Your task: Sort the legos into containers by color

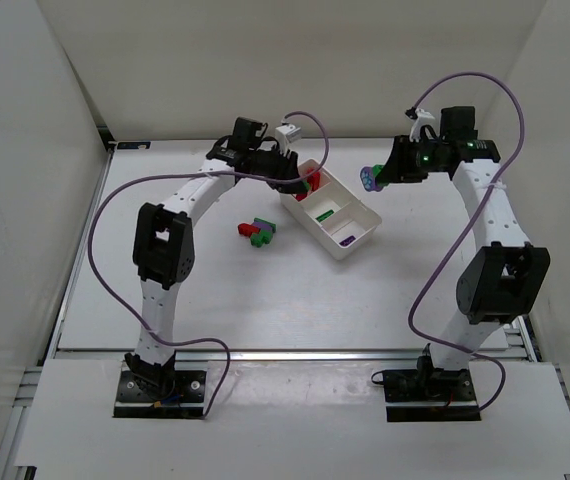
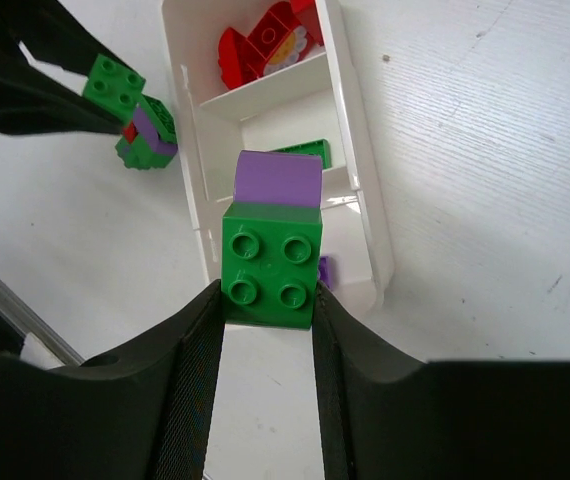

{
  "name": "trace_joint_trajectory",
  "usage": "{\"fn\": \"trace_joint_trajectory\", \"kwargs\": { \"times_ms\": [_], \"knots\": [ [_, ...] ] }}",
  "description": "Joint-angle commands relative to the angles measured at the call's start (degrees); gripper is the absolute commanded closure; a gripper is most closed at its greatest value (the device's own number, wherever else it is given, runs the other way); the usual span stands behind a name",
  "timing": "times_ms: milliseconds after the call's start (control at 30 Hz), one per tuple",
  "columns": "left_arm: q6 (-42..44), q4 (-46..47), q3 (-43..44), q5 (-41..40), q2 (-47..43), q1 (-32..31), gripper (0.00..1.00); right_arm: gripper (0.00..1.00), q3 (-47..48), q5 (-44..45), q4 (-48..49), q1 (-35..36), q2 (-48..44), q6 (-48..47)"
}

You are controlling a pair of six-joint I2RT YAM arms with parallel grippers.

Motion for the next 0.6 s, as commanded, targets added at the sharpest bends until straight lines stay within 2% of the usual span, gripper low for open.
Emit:
{"fn": "trace_joint_trajectory", "kwargs": {
  "times_ms": [0, 67, 267, 567],
  "knots": [
    [2.72, -1.14, 3.75, 6.16, 1.28, 3.02, 0.90, 1.00, 1.94, 1.30, -3.52, 0.24, -2.61, -5.85],
    [2.37, -1.67, 4.98, 9.32, 2.77, 4.08, 0.90, 1.00, 2.04, 1.13, -6.16, 0.06, -2.69, -7.35],
    [3.69, -3.78, 7.71, 10.56, 4.80, 6.45, 0.90, 1.00, 1.77, 2.00, -9.75, 0.50, -3.05, -10.78],
    [8.52, -8.44, 14.03, 12.67, 8.58, 5.75, 0.90, 1.00, 3.97, 3.68, -10.56, 3.05, 0.47, -11.75]
  ]
}}
